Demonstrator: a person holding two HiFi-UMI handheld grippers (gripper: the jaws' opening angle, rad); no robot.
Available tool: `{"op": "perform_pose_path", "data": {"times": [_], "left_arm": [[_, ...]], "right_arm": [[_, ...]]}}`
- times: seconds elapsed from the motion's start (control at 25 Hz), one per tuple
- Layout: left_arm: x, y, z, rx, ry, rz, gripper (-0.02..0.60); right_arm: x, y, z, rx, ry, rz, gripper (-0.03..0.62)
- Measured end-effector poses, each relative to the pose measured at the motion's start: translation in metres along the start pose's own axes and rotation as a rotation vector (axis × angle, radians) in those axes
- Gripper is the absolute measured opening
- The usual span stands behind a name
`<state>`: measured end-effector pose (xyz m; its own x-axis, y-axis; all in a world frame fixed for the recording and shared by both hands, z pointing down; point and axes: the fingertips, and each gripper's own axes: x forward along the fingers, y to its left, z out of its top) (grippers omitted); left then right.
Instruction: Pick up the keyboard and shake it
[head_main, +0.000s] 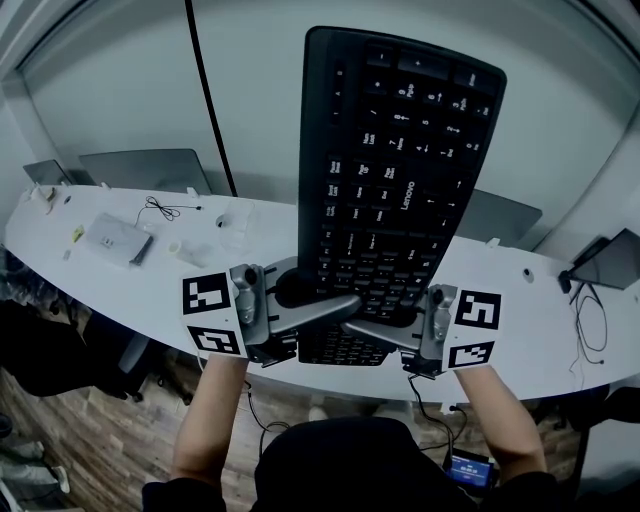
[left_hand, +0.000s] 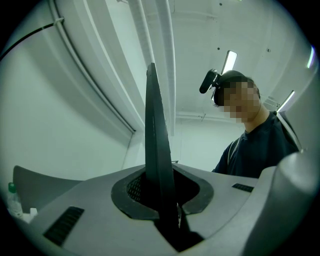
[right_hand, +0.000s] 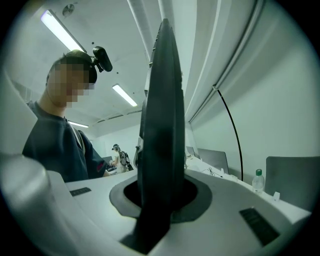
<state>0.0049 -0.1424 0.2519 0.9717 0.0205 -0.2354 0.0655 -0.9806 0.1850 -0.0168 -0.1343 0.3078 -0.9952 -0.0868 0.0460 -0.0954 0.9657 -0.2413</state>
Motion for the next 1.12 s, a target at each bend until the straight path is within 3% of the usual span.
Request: {"op": "perform_pose_path", "data": {"times": [0.44,1.12], "left_arm": [[0.0026,-0.0002,-0.0006,0.061,0.040,0.051,0.098],[0.0065,0.0007,-0.0021,0.087,0.021,0.067,0.110]], "right_arm": [[-0.0028,-0.0004,0.0000,-0.003,0.012,-0.033,0.086],[-0.0092,-0.0042,-0.0004,-0.031,0.027,-0.049,0.084]]}}
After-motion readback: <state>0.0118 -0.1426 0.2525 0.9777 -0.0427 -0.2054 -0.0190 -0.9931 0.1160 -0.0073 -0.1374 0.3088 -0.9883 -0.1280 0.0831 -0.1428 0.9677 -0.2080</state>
